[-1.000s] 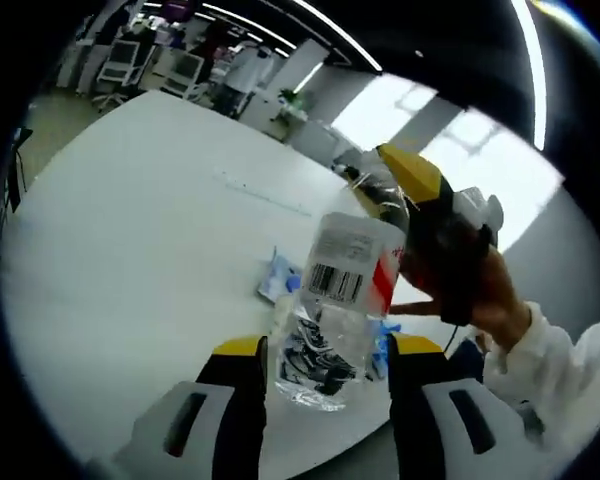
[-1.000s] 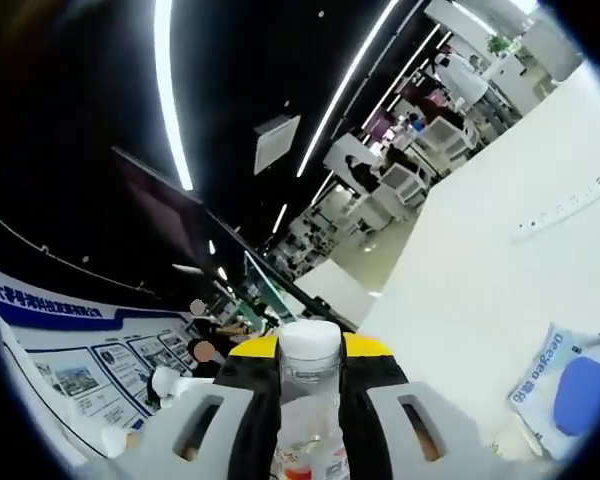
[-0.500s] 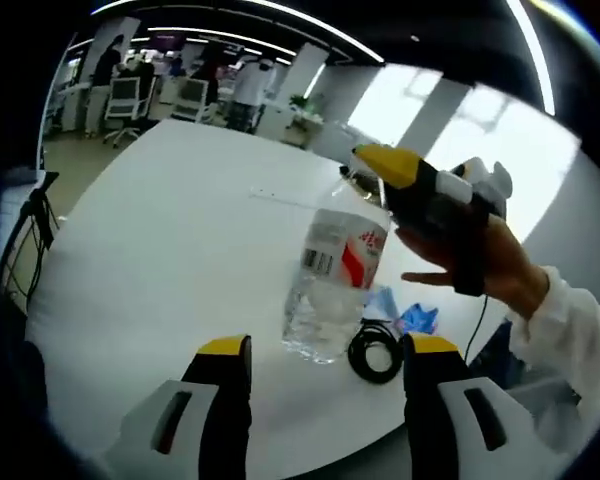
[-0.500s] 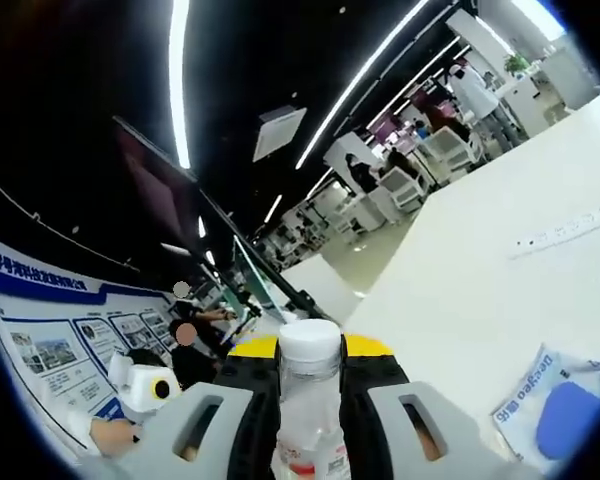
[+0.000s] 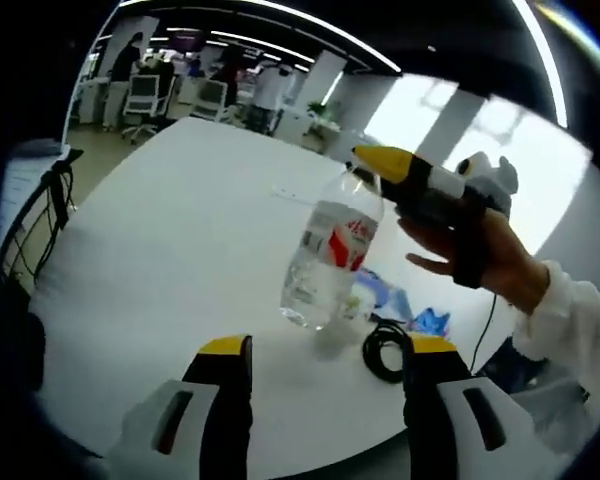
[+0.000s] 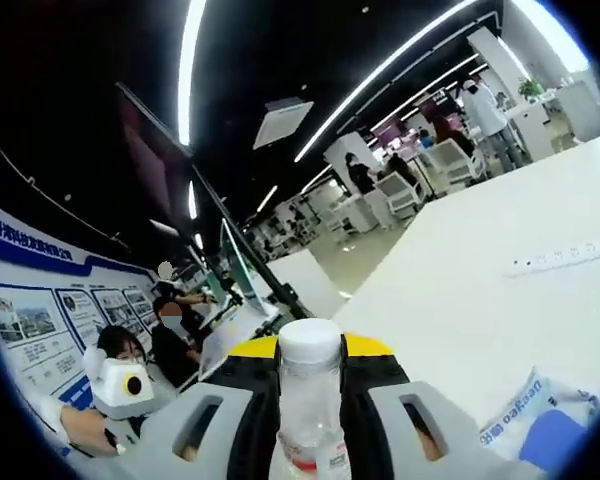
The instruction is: Arrange the tabletop items into an orderly group along one side of the table until the central work area is clear of visible clutter.
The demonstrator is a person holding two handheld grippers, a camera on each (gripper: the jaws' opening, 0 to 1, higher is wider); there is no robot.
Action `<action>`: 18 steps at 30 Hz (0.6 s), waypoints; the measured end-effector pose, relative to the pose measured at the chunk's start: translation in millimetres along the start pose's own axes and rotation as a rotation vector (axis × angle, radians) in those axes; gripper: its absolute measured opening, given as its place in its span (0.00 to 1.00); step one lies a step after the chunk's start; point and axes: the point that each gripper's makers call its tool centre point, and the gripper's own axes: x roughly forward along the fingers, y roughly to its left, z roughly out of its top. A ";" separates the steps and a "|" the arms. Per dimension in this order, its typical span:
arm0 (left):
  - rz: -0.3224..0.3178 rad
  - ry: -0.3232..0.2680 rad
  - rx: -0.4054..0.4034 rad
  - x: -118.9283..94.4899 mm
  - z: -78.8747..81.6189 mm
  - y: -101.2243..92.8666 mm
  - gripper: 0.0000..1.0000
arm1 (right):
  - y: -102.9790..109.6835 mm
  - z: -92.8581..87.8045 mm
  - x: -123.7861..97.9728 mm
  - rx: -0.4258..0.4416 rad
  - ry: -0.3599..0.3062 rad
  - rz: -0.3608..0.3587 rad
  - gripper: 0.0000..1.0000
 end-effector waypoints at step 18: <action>0.019 -0.054 -0.077 -8.0 4.1 8.8 0.55 | -10.4 -18.8 35.2 -0.190 0.062 -0.048 0.17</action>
